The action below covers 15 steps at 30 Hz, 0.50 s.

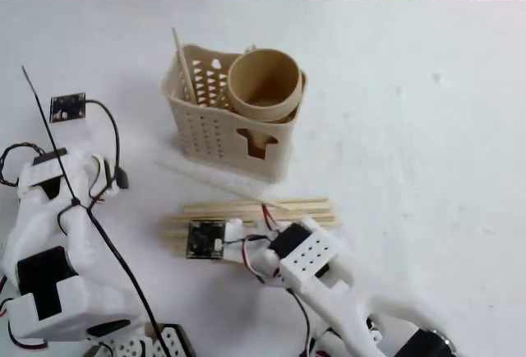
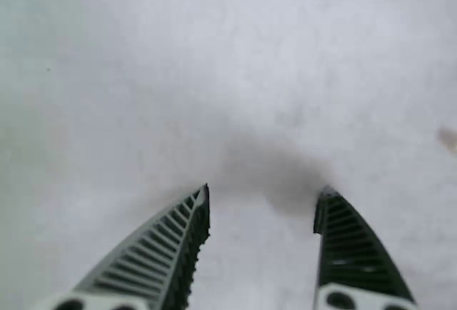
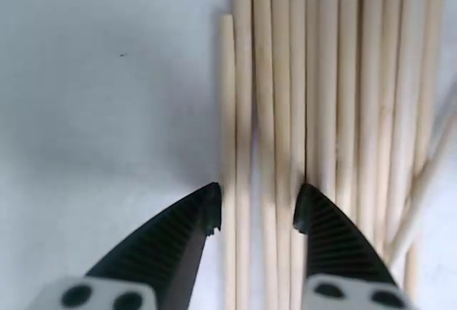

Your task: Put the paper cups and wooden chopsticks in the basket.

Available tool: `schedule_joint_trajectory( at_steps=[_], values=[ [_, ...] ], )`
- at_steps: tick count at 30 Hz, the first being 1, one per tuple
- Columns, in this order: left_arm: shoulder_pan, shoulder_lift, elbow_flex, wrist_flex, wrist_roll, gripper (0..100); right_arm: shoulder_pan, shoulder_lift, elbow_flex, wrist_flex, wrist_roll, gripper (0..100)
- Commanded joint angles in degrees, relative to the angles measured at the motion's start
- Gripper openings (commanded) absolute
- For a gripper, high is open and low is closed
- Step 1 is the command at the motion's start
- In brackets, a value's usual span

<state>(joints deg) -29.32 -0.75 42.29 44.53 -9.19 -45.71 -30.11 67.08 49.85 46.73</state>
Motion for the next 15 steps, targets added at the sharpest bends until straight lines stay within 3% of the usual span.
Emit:
schedule_joint_trajectory(
  at_steps=[1, 4, 15],
  values=[
    [-0.6, 0.0, -1.5, -0.7, 0.2, 24, -0.5, 1.3, 0.4, -1.5, 0.4, 10.6],
    [-0.6, 0.0, -1.5, -0.7, 0.3, 24, -0.5, 3.6, 0.0, -2.4, 0.3, 6.1],
    [-0.6, 0.0, -1.5, -0.7, 0.4, 24, 6.2, 4.8, -14.1, 2.6, -2.3, 5.5]
  ],
)
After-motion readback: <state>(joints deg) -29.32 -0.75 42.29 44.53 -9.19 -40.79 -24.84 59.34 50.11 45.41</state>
